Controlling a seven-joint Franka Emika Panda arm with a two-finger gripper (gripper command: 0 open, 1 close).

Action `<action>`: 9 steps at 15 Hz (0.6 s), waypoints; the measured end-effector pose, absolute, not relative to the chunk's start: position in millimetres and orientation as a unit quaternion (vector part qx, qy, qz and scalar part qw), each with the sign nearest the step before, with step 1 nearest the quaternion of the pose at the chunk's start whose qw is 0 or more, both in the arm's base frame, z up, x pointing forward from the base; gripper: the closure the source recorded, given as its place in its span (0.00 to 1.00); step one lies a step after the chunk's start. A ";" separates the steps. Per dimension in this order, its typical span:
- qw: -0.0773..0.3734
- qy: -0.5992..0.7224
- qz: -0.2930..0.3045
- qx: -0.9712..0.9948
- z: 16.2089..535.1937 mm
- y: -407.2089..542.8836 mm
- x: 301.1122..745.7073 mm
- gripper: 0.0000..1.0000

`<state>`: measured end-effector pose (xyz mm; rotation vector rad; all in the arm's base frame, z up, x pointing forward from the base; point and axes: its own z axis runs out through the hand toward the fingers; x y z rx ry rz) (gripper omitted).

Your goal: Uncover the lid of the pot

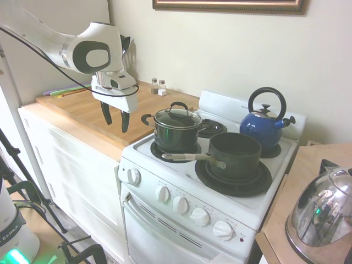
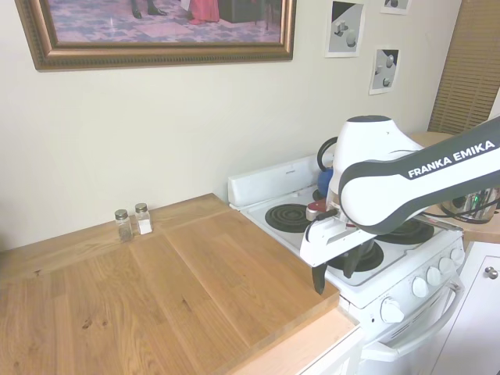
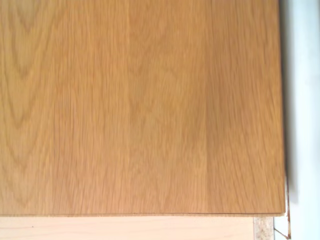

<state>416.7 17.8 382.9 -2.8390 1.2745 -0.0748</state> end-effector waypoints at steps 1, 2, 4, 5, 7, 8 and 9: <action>0.014 0.409 -0.023 -0.912 381.8 17.6 416.9 0.00; 0.013 0.409 -0.020 -0.912 379.8 16.5 417.1 0.00; 0.016 0.417 -0.025 -0.909 383.9 9.1 416.9 0.00; 0.021 0.424 -0.034 -0.905 392.6 1.6 414.7 0.00; 0.037 0.442 -0.057 -0.895 413.6 -15.7 399.6 0.00; 0.047 0.453 -0.073 -0.887 427.1 -26.8 387.9 0.00; 0.057 0.468 -0.086 -0.878 440.6 -38.9 376.3 0.00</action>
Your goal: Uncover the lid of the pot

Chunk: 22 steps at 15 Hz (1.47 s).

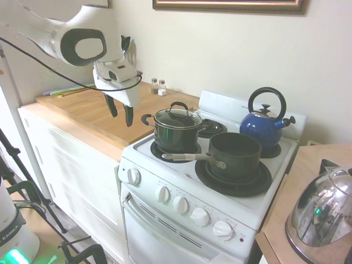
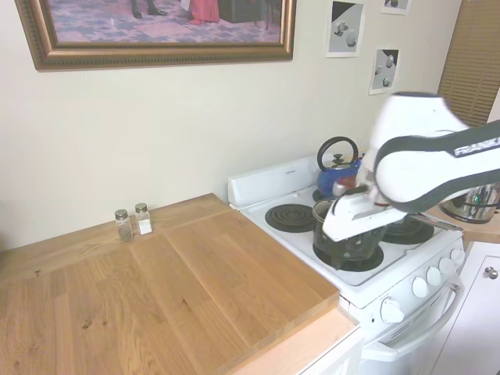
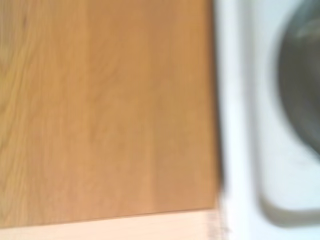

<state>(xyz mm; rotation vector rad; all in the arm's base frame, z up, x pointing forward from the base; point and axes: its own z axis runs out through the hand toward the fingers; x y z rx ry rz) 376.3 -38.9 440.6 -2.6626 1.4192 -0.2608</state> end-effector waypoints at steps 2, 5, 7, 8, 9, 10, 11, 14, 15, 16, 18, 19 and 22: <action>0.075 0.510 -0.104 -0.850 473.5 -68.6 350.6 0.00; 0.107 0.559 -0.128 -0.812 514.8 -96.2 349.3 0.00; 0.128 0.578 -0.133 -0.795 543.1 -108.0 374.5 0.00; 0.132 0.590 -0.126 -0.786 552.3 -113.0 390.2 0.00; 0.130 0.608 -0.113 -0.775 556.3 -118.5 406.3 0.00; 0.125 0.628 -0.096 -0.762 555.6 -125.0 421.6 0.00; 0.119 0.647 -0.076 -0.749 551.5 -132.8 435.3 0.00; 0.104 0.678 -0.037 -0.726 538.9 -147.5 461.7 0.00; 0.100 0.683 -0.031 -0.723 535.4 -149.6 468.5 0.00; 0.094 0.688 -0.025 -0.719 529.3 -151.8 476.8 0.00; 0.083 0.694 -0.011 -0.716 512.1 -154.2 497.3 0.00; 0.077 0.696 -0.006 -0.714 503.9 -154.8 508.2 1.00; 0.049 0.713 -0.011 -0.699 492.9 -163.4 523.8 1.00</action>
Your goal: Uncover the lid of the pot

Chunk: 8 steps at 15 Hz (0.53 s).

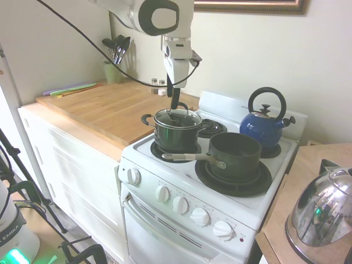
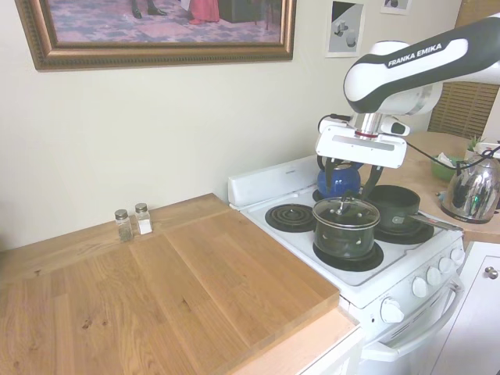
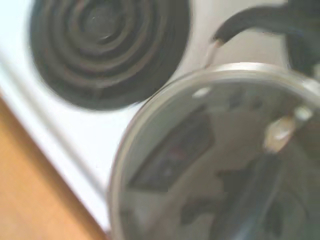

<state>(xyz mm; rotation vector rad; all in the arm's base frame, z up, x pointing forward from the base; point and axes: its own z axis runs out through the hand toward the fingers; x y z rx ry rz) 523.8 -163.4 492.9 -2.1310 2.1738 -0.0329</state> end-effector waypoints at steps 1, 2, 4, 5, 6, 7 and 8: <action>0.044 0.719 -0.011 -0.694 491.1 -166.7 524.8 1.00; 0.042 0.722 -0.012 -0.691 489.7 -169.4 525.8 1.00; 0.035 0.725 -0.014 -0.687 489.3 -168.9 527.0 1.00; 0.034 0.726 -0.016 -0.686 490.4 -167.3 527.9 1.00; 0.033 0.726 -0.017 -0.686 490.9 -165.1 528.8 1.00; 0.033 0.726 -0.017 -0.686 490.5 -164.5 529.1 1.00; 0.032 0.727 -0.017 -0.686 489.9 -164.9 529.2 1.00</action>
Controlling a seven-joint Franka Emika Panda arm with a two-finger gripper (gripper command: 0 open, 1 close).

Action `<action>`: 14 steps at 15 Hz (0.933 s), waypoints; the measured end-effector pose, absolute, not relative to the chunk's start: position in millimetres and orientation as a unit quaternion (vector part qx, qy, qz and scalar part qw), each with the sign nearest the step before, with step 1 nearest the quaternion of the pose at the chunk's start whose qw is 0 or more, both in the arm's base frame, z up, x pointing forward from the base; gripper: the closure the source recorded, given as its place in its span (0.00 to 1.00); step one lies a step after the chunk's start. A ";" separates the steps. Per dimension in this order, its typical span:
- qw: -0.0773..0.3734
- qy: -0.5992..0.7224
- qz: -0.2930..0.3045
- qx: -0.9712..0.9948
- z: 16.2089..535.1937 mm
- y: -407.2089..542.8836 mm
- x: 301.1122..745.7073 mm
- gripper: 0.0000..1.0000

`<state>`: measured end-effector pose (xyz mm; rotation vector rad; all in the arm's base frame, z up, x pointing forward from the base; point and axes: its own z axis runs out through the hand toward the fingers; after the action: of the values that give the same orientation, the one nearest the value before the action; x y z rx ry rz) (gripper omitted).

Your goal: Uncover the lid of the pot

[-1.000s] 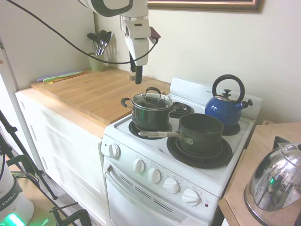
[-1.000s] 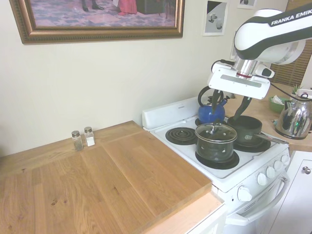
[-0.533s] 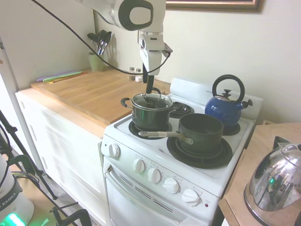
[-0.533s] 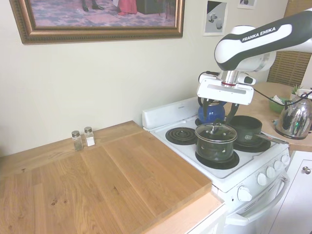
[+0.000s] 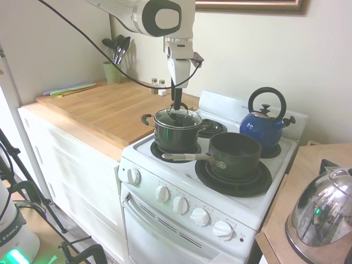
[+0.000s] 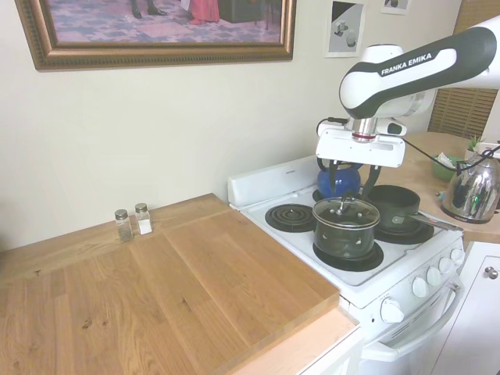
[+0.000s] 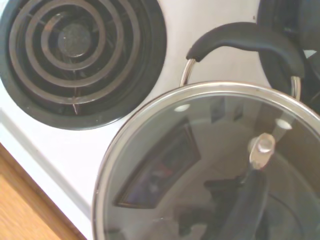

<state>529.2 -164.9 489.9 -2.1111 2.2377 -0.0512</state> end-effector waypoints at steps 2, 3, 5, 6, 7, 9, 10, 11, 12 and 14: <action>0.031 0.728 -0.015 -0.685 487.6 -166.7 529.4 1.00; 0.030 0.729 -0.014 -0.684 485.7 -168.3 529.5 1.00; 0.029 0.732 -0.012 -0.681 481.2 -172.6 530.2 1.00; 0.029 0.733 -0.013 -0.680 479.3 -174.5 530.9 1.00; 0.030 0.733 -0.015 -0.680 478.2 -174.9 532.1 1.00; 0.030 0.732 -0.016 -0.680 476.4 -174.7 533.6 1.00; 0.030 0.732 -0.017 -0.680 476.0 -174.1 534.2 1.00; 0.031 0.732 -0.017 -0.681 476.1 -173.7 534.6 1.00; 0.031 0.732 -0.018 -0.681 476.3 -173.6 534.8 1.00; 0.032 0.732 -0.019 -0.680 476.9 -174.1 535.0 1.00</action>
<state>535.0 -174.1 476.9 -2.0951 2.2538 -0.0598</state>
